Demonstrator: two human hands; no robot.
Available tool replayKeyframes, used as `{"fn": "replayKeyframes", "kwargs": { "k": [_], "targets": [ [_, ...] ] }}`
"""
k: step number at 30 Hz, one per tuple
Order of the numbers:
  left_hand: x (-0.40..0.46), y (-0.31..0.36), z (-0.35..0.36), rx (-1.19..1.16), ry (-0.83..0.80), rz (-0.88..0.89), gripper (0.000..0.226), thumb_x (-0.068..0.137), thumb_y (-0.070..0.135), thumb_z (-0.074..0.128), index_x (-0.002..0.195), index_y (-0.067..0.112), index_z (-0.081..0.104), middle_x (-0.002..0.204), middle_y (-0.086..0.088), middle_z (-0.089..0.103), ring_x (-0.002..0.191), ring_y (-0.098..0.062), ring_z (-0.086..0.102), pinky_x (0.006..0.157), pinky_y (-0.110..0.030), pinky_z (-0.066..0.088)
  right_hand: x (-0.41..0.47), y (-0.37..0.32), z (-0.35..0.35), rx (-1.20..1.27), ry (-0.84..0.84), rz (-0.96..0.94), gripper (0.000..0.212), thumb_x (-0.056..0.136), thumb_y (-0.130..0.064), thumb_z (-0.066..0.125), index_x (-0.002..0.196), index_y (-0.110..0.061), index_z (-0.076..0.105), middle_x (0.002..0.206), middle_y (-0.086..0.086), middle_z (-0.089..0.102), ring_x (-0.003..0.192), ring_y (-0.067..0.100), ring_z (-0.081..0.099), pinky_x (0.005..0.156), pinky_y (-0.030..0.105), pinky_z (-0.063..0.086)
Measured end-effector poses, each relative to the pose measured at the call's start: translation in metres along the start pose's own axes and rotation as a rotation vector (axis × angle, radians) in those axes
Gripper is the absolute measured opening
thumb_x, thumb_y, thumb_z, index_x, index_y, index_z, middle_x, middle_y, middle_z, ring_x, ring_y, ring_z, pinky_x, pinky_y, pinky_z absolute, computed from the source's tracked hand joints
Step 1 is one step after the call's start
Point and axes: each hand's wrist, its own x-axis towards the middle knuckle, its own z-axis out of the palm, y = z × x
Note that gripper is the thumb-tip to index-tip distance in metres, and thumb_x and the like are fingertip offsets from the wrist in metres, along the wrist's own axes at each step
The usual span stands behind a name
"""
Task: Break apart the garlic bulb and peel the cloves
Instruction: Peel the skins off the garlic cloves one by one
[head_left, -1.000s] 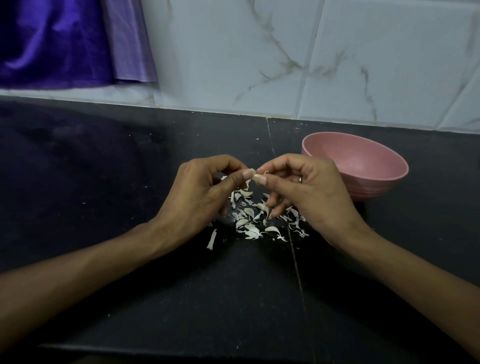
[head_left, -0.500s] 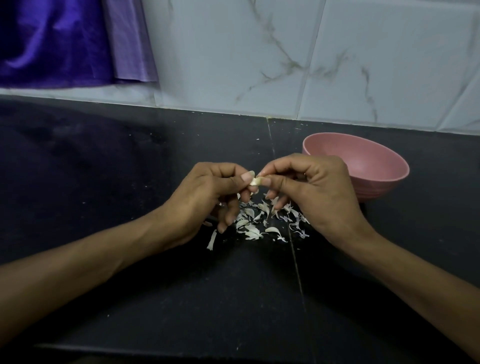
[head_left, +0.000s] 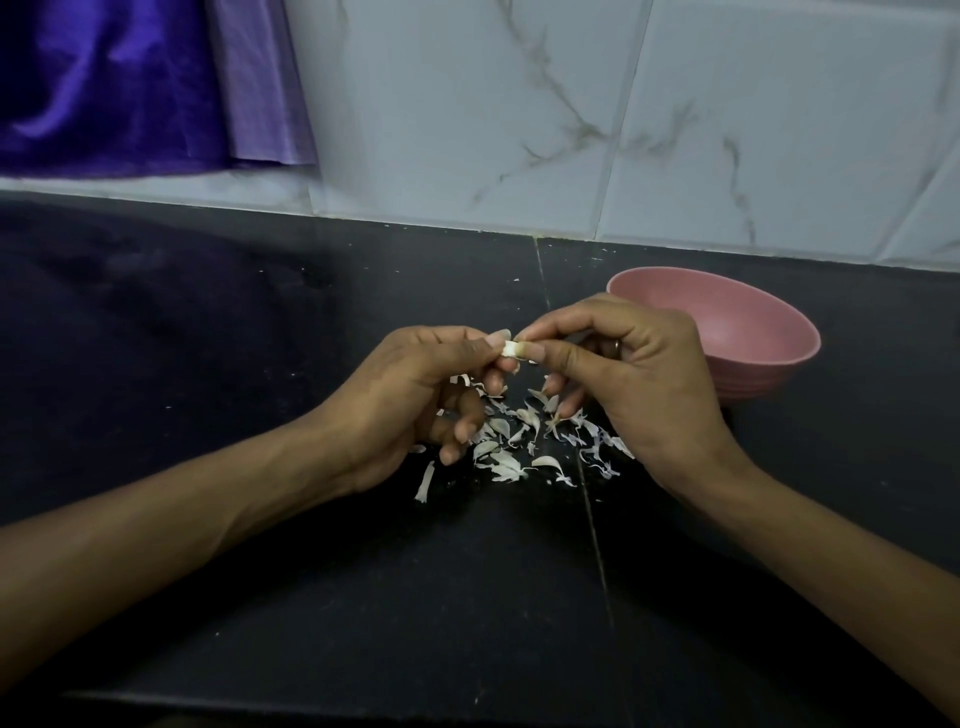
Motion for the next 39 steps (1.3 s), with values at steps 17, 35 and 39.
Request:
{"fn": "replayKeyframes", "kwargs": {
  "k": [17, 35, 39],
  "targets": [
    [0.0011, 0.0014, -0.0003, -0.196, -0.119, -0.088, 0.016, 0.085, 0.024, 0.054, 0.079, 0.01, 0.056, 0.066, 0.001, 0.044, 0.041, -0.007, 0.039, 0.032, -0.017, 0.035, 0.005, -0.0014, -0.0069, -0.313, -0.111, -0.357, 0.01, 0.091, -0.01, 0.065, 0.095, -0.009, 0.074, 0.089, 0.005, 0.062, 0.07, 0.012, 0.061, 0.055, 0.028, 0.053],
    [0.0004, 0.0031, 0.0022, -0.22, -0.173, -0.162, 0.02, 0.091, 0.029, 0.049, 0.079, 0.013, 0.048, 0.066, 0.001, 0.041, 0.038, -0.008, 0.038, 0.032, -0.016, 0.034, 0.0032, -0.0042, -0.0074, -0.465, -0.086, -0.443, 0.01, 0.094, -0.007, 0.062, 0.094, -0.004, 0.073, 0.089, 0.001, 0.06, 0.074, -0.002, 0.056, 0.063, 0.016, 0.048],
    [0.0, 0.0006, 0.0043, -0.115, -0.155, -0.096, 0.032, 0.101, 0.03, 0.042, 0.075, 0.012, 0.045, 0.064, -0.001, 0.039, 0.036, -0.009, 0.037, 0.032, -0.019, 0.034, 0.0035, -0.0027, -0.0062, -0.428, -0.078, -0.38, 0.011, 0.092, -0.015, 0.064, 0.093, -0.006, 0.071, 0.088, -0.001, 0.06, 0.069, 0.007, 0.059, 0.059, 0.025, 0.05]
  ]
}}
